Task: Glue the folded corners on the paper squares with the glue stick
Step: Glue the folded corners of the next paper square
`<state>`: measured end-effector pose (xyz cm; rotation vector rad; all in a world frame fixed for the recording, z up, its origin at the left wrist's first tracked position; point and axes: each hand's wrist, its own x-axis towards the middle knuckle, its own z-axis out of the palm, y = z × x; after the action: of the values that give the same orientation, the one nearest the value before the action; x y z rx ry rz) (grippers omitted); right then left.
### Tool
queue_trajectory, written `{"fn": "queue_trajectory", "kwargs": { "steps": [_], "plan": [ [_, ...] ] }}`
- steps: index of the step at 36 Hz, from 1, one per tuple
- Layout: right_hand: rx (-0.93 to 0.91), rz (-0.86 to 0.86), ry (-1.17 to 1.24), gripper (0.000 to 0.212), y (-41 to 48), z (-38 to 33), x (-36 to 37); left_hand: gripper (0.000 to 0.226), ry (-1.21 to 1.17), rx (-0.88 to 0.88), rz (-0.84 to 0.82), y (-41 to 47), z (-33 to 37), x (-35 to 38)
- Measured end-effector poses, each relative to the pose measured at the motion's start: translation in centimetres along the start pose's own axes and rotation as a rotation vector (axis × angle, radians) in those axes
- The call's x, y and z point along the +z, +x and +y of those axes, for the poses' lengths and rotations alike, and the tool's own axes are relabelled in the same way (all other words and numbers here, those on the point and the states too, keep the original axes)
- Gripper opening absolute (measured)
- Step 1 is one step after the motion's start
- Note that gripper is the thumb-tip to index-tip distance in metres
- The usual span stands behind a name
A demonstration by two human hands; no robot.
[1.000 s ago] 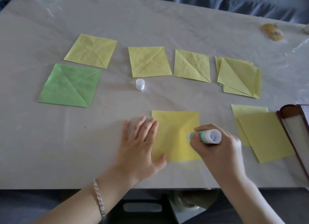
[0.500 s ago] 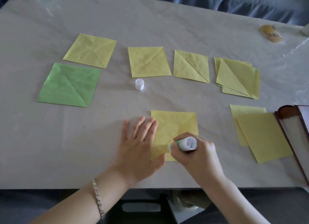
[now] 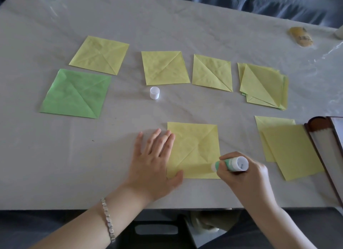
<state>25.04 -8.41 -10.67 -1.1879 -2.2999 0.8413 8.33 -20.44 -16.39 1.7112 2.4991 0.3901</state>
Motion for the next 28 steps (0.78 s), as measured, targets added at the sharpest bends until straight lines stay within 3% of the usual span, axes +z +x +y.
{"fn": "queue_trajectory", "kwargs": {
  "steps": [5, 9, 11, 17, 21, 28],
  "plan": [
    [-0.004, 0.026, -0.074, 0.023, 0.3, 0.5, -1.3, 0.082, 0.003, 0.009, 0.024, 0.0, -0.1, 0.1],
    [-0.026, 0.104, 0.035, 0.019, 0.5, -1.0, -1.4, 0.082, 0.007, -0.004, 0.027, 0.0, 0.0, 0.1],
    [-0.058, 0.066, 0.081, 0.002, 0.4, -2.1, -0.7, 0.083, 0.008, -0.004, 0.034, 0.0, 0.1, 0.1],
    [-0.119, -0.045, 0.122, 0.008, -0.1, -3.0, 2.2, 0.083, 0.002, -0.013, 0.026, 0.0, 0.2, -0.1],
    [-0.121, -0.076, 0.112, 0.024, -0.5, -2.6, 3.0, 0.083, 0.004, -0.008, 0.019, 0.0, 0.1, -0.1],
    [-0.118, -0.052, 0.07, 0.019, -0.8, -2.0, 2.8, 0.082, 0.013, 0.005, 0.023, -0.1, 0.1, 0.0]
  ]
}}
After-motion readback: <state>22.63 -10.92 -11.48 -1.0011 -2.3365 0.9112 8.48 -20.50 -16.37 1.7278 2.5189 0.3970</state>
